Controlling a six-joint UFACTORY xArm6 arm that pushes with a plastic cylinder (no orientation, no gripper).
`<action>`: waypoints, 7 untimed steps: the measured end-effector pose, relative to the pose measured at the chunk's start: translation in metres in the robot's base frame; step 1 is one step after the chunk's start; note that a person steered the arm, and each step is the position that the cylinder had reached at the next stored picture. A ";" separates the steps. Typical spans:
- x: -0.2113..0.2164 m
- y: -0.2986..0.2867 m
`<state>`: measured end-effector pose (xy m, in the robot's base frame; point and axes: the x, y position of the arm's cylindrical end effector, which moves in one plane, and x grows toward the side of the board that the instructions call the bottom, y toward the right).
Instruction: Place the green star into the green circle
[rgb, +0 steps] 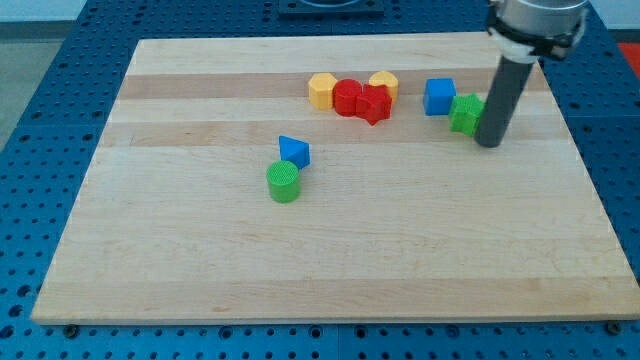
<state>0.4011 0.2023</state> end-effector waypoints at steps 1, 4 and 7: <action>-0.029 0.018; -0.115 -0.014; -0.058 -0.016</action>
<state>0.3432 0.1862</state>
